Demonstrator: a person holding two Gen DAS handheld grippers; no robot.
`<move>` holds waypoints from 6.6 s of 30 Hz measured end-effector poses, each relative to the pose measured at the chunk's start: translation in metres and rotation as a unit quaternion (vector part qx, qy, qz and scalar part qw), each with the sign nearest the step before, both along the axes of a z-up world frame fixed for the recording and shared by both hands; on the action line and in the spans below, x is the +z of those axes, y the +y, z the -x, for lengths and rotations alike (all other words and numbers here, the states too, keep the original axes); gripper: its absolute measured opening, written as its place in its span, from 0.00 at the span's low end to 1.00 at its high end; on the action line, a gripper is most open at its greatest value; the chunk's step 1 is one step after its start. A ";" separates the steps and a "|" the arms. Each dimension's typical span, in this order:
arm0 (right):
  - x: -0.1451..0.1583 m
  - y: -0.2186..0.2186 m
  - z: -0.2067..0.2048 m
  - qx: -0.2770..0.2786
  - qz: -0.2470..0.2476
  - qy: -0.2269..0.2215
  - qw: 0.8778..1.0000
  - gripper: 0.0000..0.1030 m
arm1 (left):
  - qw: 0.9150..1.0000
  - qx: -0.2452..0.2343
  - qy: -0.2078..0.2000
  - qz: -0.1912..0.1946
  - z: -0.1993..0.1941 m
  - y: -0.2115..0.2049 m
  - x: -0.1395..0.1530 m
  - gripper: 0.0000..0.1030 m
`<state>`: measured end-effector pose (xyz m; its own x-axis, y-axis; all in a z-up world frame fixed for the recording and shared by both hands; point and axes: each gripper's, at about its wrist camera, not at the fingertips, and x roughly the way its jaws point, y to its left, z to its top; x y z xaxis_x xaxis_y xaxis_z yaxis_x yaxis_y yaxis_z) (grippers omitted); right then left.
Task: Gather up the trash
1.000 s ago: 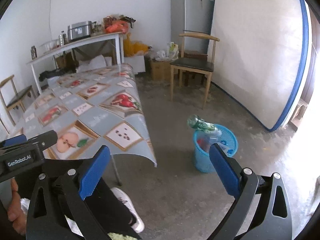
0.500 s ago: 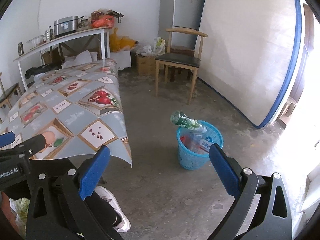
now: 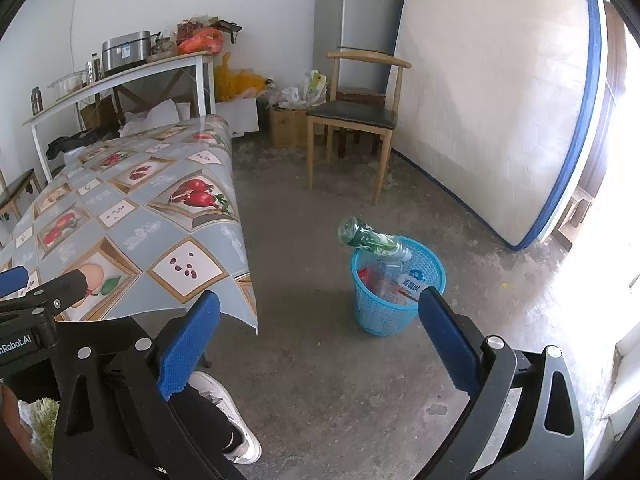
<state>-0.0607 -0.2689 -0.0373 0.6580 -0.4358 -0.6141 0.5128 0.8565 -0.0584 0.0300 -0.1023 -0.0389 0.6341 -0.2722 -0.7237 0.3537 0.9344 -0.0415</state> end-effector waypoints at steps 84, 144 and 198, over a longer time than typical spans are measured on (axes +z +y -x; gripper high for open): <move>0.010 0.007 0.003 -0.007 0.009 -0.014 1.000 0.94 | 1.000 0.011 -0.002 0.008 0.000 0.007 0.004 0.92; 0.016 0.010 0.002 -0.009 0.012 -0.020 1.000 0.94 | 1.000 0.013 0.000 0.009 -0.001 0.010 0.005 0.92; 0.014 0.014 0.000 -0.011 0.011 -0.019 1.000 0.94 | 1.000 0.014 0.003 0.011 -0.002 0.014 0.006 0.92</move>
